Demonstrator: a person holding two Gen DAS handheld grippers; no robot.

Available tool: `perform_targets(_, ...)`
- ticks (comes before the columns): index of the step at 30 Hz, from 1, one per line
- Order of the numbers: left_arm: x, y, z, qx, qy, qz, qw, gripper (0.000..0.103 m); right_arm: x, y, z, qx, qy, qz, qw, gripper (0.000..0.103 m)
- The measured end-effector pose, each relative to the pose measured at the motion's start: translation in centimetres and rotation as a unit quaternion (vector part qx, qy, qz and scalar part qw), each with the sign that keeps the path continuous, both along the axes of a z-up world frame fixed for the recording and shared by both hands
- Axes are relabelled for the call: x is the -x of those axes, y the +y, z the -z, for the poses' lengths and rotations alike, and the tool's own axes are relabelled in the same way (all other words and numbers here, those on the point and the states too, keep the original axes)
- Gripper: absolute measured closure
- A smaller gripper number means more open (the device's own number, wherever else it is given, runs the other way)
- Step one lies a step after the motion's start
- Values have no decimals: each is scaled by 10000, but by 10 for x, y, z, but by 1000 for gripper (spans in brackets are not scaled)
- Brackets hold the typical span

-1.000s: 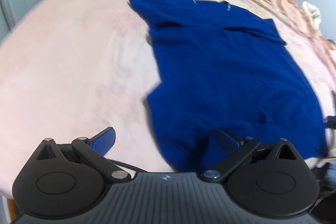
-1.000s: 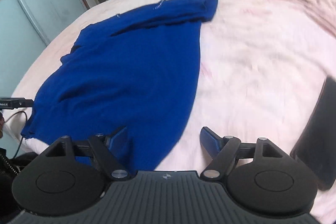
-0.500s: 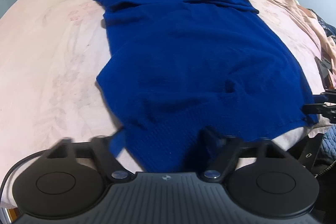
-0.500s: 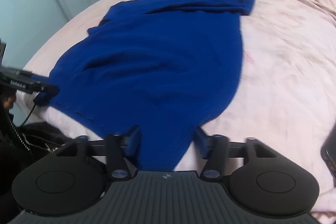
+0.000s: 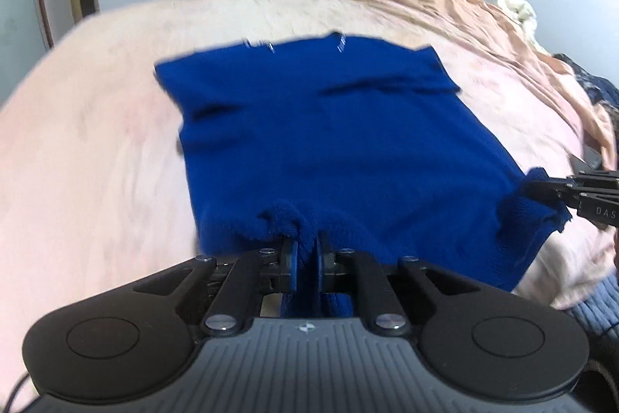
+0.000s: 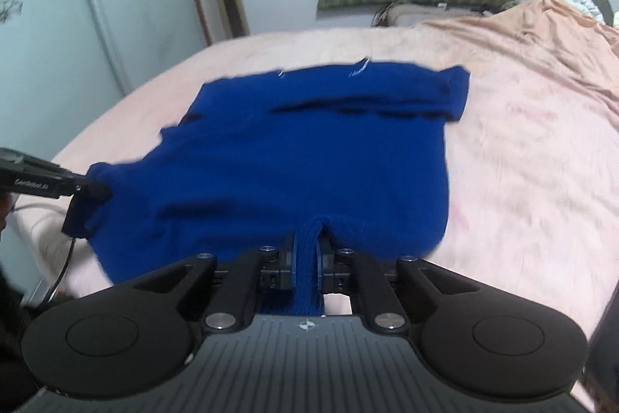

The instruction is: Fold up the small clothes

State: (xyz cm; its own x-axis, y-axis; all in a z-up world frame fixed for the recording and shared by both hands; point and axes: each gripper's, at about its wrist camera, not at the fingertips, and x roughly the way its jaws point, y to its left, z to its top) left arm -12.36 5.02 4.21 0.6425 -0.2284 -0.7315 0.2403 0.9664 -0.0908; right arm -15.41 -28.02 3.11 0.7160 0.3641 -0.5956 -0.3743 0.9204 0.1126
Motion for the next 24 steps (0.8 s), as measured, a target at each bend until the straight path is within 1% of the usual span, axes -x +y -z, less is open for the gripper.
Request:
perform_targets(2,-11,-4,1,-126,-145,-95,9998,94,-15,0,4,31,-2,181,9998,92)
perform_targets(5,-29,-9,9,-187,-219,-203,9994,94,-33,1,12,118,-31,468,9988,92)
perform_targets(8,-45,-14,26,-386,-98,-322,9987,94,-46,-3,25,-44,166,632,9979,91)
perform_targets(9,-49,-15,31,-392,-23,-338,9987,94,-51,-6,29,-154,291,674,9972,88)
perform_targets(10,-50,-17,35,-389,46,-329,9987,94,-53,-9,33,-272,387,725,9963,80)
perform_targets(12,-49,-20,40,-426,88,-301,9986,94,-57,-14,38,-510,578,771,9940,79)
perform_targets(14,-50,-21,42,-431,87,-283,9986,94,-56,-18,39,-639,645,762,9930,78)
perform_targets(17,-53,-18,43,-304,183,-304,9989,93,-52,-16,40,-650,734,711,9926,77)
perform_targets(21,-56,-10,45,-17,325,-387,9987,89,-43,-15,40,-780,914,585,9910,73)
perform_targets(24,-52,-3,45,169,419,-411,9981,86,-40,-15,41,-969,1057,501,9884,74)
